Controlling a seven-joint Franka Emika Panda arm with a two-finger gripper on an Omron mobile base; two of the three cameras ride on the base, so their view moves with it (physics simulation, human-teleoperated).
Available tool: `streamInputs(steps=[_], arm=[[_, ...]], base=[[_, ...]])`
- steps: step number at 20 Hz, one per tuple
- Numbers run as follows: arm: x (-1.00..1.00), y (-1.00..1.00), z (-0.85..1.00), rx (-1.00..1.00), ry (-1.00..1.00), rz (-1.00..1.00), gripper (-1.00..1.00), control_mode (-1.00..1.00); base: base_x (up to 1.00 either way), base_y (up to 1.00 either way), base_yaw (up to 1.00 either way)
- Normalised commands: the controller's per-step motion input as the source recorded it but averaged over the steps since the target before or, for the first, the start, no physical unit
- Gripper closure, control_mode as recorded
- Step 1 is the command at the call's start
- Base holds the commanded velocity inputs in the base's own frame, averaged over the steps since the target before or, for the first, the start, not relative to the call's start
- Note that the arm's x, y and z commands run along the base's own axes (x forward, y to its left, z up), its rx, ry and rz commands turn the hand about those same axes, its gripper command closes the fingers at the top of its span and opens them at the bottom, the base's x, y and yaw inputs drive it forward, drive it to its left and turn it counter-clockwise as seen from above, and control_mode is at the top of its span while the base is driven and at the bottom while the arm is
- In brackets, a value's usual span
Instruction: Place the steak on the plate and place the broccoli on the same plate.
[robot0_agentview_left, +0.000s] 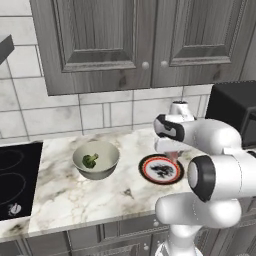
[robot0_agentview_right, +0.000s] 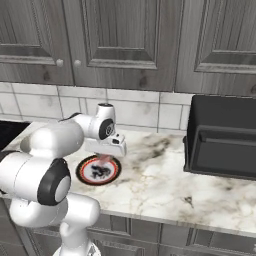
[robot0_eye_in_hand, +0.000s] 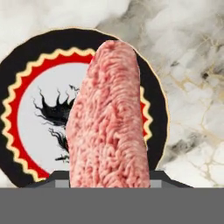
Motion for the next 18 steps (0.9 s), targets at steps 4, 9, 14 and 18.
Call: streamInputs(steps=[4,9,14,18], arm=[[0.20,-0.25,-0.43,0.00,0.00,0.00,1.00,-1.00],[0.11,-0.09,-0.32,0.00,0.00,0.00,1.00,-1.00],[0.14,0.00,-0.19,0.00,0.00,0.00,1.00,-1.00],[0.00,0.00,-0.09,0.00,0.00,0.00,1.00,-1.00]], base=[[0.00,0.00,0.00],[0.00,0.00,0.00],[0.00,0.00,0.00],[0.00,0.00,0.00]])
